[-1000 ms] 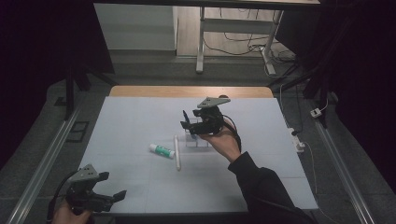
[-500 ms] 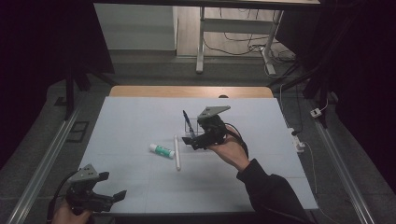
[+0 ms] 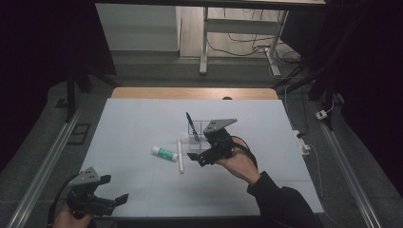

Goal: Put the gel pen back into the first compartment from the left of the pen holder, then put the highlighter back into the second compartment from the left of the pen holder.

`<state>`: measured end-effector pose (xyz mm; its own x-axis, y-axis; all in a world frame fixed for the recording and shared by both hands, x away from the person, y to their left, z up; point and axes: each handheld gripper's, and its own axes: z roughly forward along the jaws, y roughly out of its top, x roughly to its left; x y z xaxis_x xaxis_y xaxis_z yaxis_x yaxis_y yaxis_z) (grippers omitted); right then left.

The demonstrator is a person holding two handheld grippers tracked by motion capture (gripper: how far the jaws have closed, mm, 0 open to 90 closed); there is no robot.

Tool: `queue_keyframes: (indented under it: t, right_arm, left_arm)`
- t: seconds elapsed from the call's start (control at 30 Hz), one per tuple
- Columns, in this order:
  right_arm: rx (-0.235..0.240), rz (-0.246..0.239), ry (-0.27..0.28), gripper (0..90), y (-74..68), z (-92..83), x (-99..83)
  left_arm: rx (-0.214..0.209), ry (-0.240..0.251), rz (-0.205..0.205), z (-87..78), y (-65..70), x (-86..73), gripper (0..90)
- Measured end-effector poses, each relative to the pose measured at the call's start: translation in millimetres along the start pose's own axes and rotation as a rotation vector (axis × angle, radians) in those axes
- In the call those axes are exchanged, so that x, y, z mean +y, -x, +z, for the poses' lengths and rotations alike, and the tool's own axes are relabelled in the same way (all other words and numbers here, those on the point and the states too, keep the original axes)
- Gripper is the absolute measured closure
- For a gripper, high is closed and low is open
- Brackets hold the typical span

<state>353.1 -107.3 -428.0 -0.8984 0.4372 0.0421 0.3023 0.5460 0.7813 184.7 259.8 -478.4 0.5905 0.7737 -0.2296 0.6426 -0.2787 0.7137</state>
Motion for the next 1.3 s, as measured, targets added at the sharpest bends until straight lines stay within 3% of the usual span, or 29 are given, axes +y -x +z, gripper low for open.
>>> queue_keyframes:
  t: [0.27, 0.67, 0.93, 1.13, 1.3]
  right_arm:
    - [0.040, -0.040, -0.053, 0.0, -12.0, 6.8, -12.8]
    - [0.071, -0.041, -0.124, 0.0, -11.8, 22.5, -34.1]
    - [0.082, -0.054, -0.148, 0.0, -17.7, 30.7, -34.8]
    - [0.114, -0.005, -0.180, 0.0, -20.9, 43.1, -32.2]
    - [0.109, -0.053, -0.204, 0.0, -28.2, 58.1, -27.2]
  left_arm:
    - [0.001, 0.003, 0.002, -0.3, 0.2, -0.2, 1.9]
    - [-0.002, 0.004, 0.005, -0.4, 0.4, -0.1, 1.9]
    - [-0.002, 0.002, 0.007, -0.1, 0.2, 0.1, 1.9]
    - [-0.001, -0.001, 0.010, 0.3, 0.5, 0.4, 2.0]
    - [-0.002, -0.002, 0.009, 0.4, 0.4, 0.4, 1.9]
